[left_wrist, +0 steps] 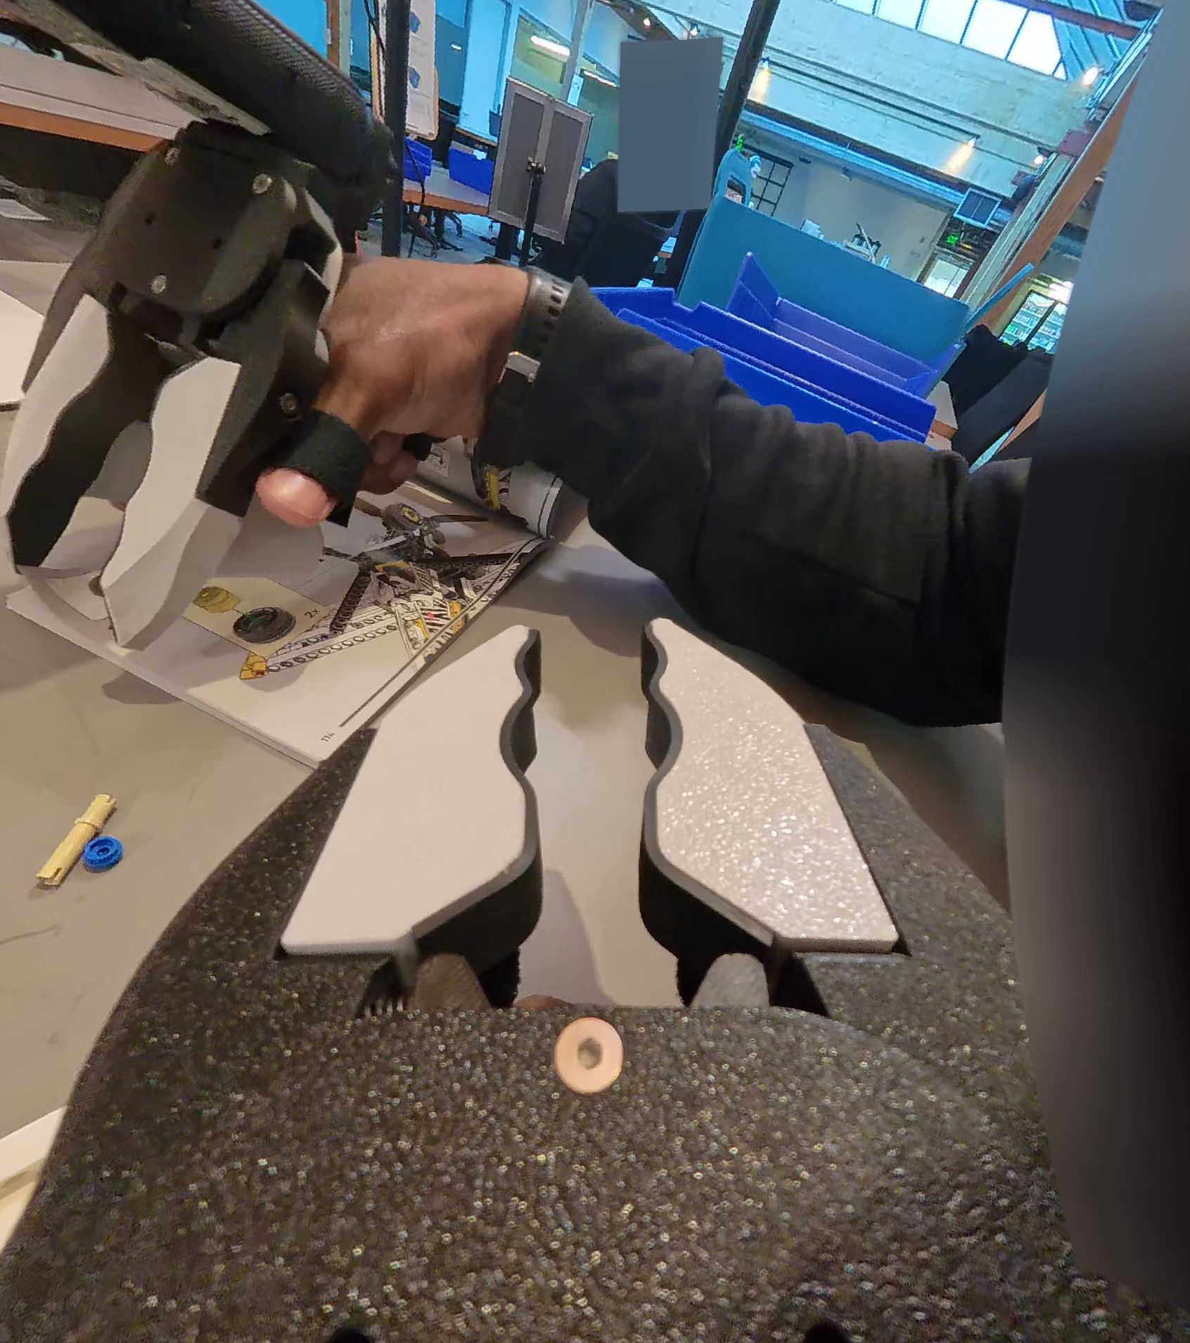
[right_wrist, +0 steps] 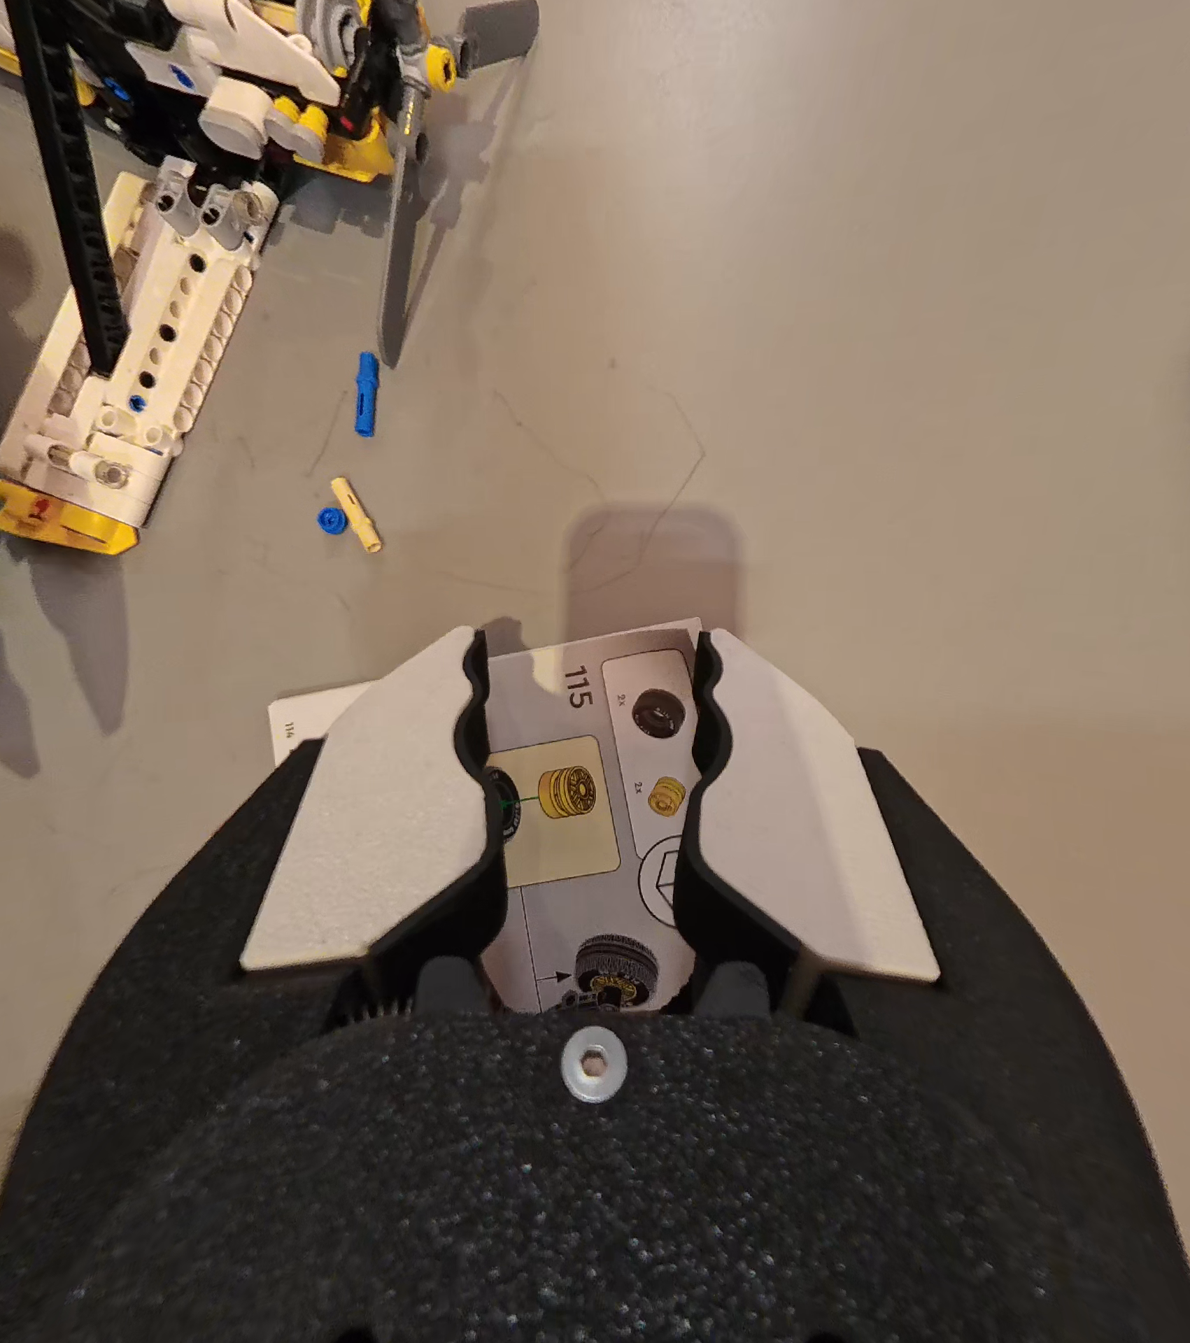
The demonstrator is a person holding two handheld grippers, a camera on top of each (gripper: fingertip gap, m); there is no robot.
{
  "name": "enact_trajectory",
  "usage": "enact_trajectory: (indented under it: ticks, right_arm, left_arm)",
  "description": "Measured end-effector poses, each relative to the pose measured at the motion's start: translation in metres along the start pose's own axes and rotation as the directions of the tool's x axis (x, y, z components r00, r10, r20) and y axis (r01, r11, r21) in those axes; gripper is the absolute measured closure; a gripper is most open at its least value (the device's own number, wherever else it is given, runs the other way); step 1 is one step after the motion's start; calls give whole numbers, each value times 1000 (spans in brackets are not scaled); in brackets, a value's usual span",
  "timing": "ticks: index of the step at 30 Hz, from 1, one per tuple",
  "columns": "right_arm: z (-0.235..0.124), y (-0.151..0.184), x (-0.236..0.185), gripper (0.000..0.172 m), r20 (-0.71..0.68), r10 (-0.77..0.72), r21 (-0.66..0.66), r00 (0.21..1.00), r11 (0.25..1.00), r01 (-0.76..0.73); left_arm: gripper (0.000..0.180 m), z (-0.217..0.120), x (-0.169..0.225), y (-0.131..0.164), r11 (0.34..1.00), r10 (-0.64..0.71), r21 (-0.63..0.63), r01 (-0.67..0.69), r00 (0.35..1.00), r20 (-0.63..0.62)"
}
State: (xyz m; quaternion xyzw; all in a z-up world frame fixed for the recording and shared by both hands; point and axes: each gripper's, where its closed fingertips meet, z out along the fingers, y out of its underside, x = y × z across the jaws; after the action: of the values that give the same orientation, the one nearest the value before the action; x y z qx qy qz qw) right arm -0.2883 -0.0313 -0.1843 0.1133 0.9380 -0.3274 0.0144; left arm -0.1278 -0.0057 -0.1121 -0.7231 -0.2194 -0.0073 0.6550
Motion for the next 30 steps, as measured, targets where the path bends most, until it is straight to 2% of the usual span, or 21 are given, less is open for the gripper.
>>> enact_trajectory:
  ticks: [5,10,16,23,30]
  right_arm:
    - [-5,0,0,126,-17,-23,-3,1000,1000,23]
    - [-10,0,1,140,-40,-41,-2,998,999,41]
    - [-23,-6,0,171,-77,-70,11,995,997,71]
    - [-50,-8,-9,172,-99,-90,46,991,994,95]
    - [-86,-14,-16,172,-139,-98,131,986,985,116]
  left_arm:
    - [154,-1,-5,-1,1000,5,2,-5,1000,21]
    - [155,-6,-21,-3,999,47,-21,-45,994,99]
    - [156,-14,-51,-2,992,105,-98,-82,962,251]
    - [156,-17,-86,1,987,51,-162,9,932,360]
    - [151,8,-98,-6,964,47,-260,53,932,361]
